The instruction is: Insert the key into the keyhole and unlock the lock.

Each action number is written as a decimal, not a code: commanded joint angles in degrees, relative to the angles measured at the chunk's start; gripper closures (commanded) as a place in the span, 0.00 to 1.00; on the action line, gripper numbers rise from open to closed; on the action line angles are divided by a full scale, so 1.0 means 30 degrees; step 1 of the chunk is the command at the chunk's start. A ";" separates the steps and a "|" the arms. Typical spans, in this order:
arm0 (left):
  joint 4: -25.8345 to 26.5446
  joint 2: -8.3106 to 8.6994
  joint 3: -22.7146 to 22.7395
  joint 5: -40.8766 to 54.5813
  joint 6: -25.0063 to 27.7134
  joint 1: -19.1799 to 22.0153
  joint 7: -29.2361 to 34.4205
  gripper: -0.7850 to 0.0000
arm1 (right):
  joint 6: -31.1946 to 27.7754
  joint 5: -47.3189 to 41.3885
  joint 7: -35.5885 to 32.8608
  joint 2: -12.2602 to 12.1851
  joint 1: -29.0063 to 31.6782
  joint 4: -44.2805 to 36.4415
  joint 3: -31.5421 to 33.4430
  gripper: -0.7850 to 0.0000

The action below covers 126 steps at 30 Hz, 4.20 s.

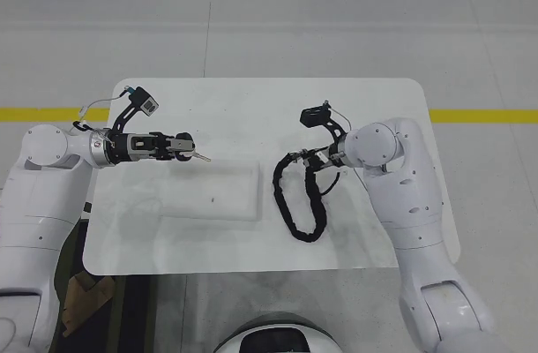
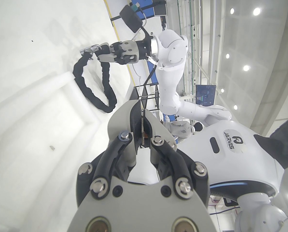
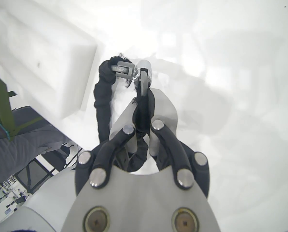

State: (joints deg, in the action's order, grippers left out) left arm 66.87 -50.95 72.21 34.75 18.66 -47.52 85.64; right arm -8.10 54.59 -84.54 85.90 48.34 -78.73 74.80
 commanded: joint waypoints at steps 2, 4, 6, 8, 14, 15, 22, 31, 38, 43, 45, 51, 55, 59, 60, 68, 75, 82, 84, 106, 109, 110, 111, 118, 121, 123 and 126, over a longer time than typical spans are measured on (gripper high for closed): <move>0.0000 0.0000 0.0000 0.0000 0.0000 0.0000 0.0000 1.00 | 0.0030 0.0097 0.0055 0.0013 -0.0040 0.0083 -0.0065 1.00; 0.0000 0.0000 0.0000 0.0000 0.0000 0.0000 0.0000 1.00 | 0.0030 0.0097 0.0055 0.0013 -0.0040 0.0083 -0.0065 1.00; 0.0000 0.0000 0.0000 0.0000 0.0000 0.0000 0.0000 1.00 | 0.0030 0.0097 0.0055 0.0013 -0.0040 0.0083 -0.0065 1.00; 0.0000 0.0000 0.0000 0.0000 0.0000 0.0000 0.0000 1.00 | 0.0013 -0.0920 0.1167 -0.0072 0.0954 -0.0725 -0.0073 1.00; 0.0000 0.0000 0.0000 0.0000 0.0000 0.0000 0.0000 1.00 | -0.1173 -0.9462 0.2333 -0.0005 0.4166 -0.3156 0.3322 1.00; 0.0000 0.0000 0.0000 0.0000 0.0000 0.0000 0.0000 1.00 | -0.1424 -1.0877 0.2306 -0.0062 0.4201 -0.2946 0.3709 1.00; 0.0000 0.0000 0.0000 0.0000 0.0000 0.0000 0.0000 1.00 | -0.2088 -2.1175 0.0459 -0.0265 0.3544 0.0625 0.4309 1.00; 0.0000 0.0000 0.0000 0.0000 0.0000 0.0000 0.0000 1.00 | -0.2605 -2.6776 -0.1153 -0.0219 0.2396 0.3672 0.2395 1.00; 0.0000 0.0000 0.0000 0.0000 0.0000 0.0000 0.0000 1.00 | -0.2605 -2.6776 -0.1153 -0.0219 0.2396 0.3672 0.2395 1.00; 0.3287 0.0044 0.1486 0.0842 0.2204 -0.3176 -0.3782 1.00 | -0.2591 -2.5666 0.0932 -0.0424 0.5230 0.0335 0.2520 1.00; 0.4521 -0.0086 0.1836 0.0410 0.4198 -0.4537 -0.6392 1.00 | -0.2496 -2.4034 0.2874 -0.0514 0.5812 -0.0453 0.2435 1.00; 0.6519 -0.0650 0.1111 -0.1593 0.6628 -0.6760 -1.0695 1.00 | -0.2380 -2.3331 0.4746 -0.0545 0.6257 -0.1475 0.1358 1.00; 0.7051 -0.0876 0.1113 -0.2043 0.6714 -0.7184 -1.1744 1.00 | -0.2803 -2.2970 0.4796 -0.0679 0.6146 -0.1695 0.1293 1.00; 0.7078 -0.0913 0.1060 -0.1799 0.6329 -0.7236 -1.1564 1.00 | -0.2803 -2.2970 0.4796 -0.0679 0.6146 -0.1695 0.1293 1.00; 0.7078 -0.0913 0.1060 -0.1799 0.6329 -0.7236 -1.1564 1.00 | -0.2803 -2.2970 0.4796 -0.0679 0.6146 -0.1695 0.1293 1.00; 0.8477 -0.0989 0.1581 -0.3108 0.4279 -0.8618 -1.3418 1.00 | -0.2365 -1.9812 0.7164 -0.0935 0.8004 -0.4542 0.1145 1.00; 0.9099 -0.1118 0.1623 -0.3618 0.2441 -0.8829 -1.2813 1.00 | -0.2807 -1.8567 0.7771 -0.1179 0.8302 -0.5283 0.0885 1.00; 0.9005 -0.1290 0.1742 -0.2849 0.1573 -0.8840 -1.2210 1.00 | -0.3373 -1.8316 0.8129 -0.1370 0.8343 -0.5236 0.0566 1.00; 0.8948 -0.1343 0.1743 -0.2970 0.1451 -0.8821 -1.2201 1.00 | -0.3427 -1.8309 0.8211 -0.1421 0.8321 -0.5233 0.0495 1.00; 0.8988 -0.1798 0.2287 -0.3260 0.1172 -0.9019 -1.1453 1.00 | -0.3422 -1.8201 0.8904 -0.1922 0.8158 -0.5260 -0.0267 1.00; 0.9013 -0.1852 0.2343 -0.3313 0.1139 -0.9051 -1.1367 1.00 | -0.3451 -1.8278 0.9012 -0.1981 0.8143 -0.5257 -0.0327 1.00; 0.9020 -0.1871 0.2364 -0.3326 0.1124 -0.9059 -1.1352 1.00 | -0.3455 -1.8292 0.9032 -0.2002 0.8138 -0.5258 -0.0346 1.00; 0.9026 -0.1888 0.2389 -0.3365 0.1127 -0.9066 -1.1343 1.00 | -0.3456 -1.8297 0.9018 -0.2024 0.8129 -0.5260 -0.0373 1.00; 0.9076 -0.2019 0.2456 -0.3484 0.1091 -0.9162 -1.1245 1.00 | -0.3394 -1.8346 0.9090 -0.2171 0.8125 -0.5336 -0.0514 1.00; 0.9116 -0.2074 0.2477 -0.3516 0.1096 -0.9183 -1.1185 1.00 | -0.3431 -1.8371 0.9140 -0.2232 0.8147 -0.5407 -0.0564 1.00; 0.9135 -0.2108 0.2502 -0.3591 0.1111 -0.9205 -1.1176 1.00 | -0.3435 -1.8385 0.9124 -0.2275 0.8146 -0.5421 -0.0600 1.00; 0.9170 -0.2164 0.2484 -0.3734 0.1099 -0.9257 -1.1208 1.00 | -0.3455 -1.8408 0.9131 -0.2337 0.8188 -0.5465 -0.0659 1.00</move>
State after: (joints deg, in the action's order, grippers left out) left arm 94.34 -57.39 79.71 23.77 21.99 -75.24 52.08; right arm -18.44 -0.63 -57.13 78.94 72.85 -95.07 72.89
